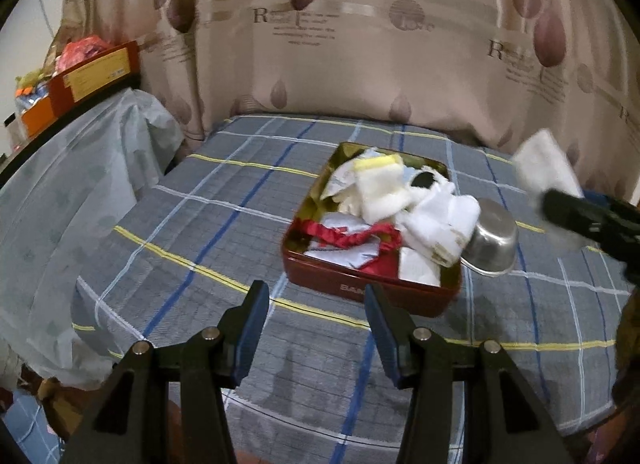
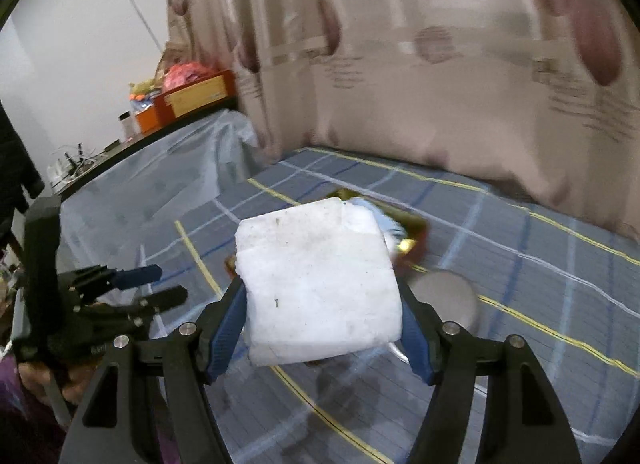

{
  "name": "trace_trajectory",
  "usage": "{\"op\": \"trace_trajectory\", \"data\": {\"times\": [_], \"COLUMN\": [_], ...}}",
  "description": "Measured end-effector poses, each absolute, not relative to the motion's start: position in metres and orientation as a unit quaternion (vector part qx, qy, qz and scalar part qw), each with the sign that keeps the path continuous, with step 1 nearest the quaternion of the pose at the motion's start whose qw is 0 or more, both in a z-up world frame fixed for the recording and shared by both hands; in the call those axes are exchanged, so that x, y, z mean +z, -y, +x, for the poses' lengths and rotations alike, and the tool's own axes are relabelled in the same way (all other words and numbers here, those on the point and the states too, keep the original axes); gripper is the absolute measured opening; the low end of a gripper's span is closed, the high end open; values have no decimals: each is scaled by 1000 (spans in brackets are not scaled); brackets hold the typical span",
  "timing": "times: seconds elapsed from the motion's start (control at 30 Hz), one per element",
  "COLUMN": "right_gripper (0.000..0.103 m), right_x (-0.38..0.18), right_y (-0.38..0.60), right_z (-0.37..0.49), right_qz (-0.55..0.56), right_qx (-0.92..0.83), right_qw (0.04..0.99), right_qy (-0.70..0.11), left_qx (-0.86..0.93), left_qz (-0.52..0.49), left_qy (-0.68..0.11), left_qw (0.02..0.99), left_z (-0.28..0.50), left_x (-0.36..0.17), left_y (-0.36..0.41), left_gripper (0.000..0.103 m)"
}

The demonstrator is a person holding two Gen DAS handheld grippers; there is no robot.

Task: Organize soft objects
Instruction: 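Carry the white foam block over the tray with the right gripper and lower it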

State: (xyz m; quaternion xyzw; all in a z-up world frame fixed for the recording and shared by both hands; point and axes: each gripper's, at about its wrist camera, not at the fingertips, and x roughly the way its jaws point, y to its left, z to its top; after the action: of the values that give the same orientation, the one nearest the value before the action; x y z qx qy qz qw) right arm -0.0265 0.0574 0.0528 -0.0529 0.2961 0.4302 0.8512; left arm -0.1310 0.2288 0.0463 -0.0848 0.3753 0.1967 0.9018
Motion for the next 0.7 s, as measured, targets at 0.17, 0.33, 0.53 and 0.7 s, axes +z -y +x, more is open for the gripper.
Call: {"op": "trace_trajectory", "data": {"times": [0.17,0.33,0.53,0.7], "right_gripper": [66,66,66,66], "right_x": [42,22,-2,-16], "right_y": [-118,-173,-213,-228], "right_z": [-12,1,11,20], "right_qz": [-64,-97,-137,-148], "right_qx": [451,446,426,411], "right_qw": [830,819,815,816], "right_qy": [-321,-348,-368,-378], "left_qx": [226,242,242,240], "left_qz": [-92,-84,-81,-91], "left_qy": [-366,-357,-359,-367], "left_qw": [898,898,898,894], "left_z": [-137,-142,-141,-140], "left_x": [50,54,52,47], "left_y": [-243,-248,-250,-255], "left_gripper": [51,51,51,51]}}
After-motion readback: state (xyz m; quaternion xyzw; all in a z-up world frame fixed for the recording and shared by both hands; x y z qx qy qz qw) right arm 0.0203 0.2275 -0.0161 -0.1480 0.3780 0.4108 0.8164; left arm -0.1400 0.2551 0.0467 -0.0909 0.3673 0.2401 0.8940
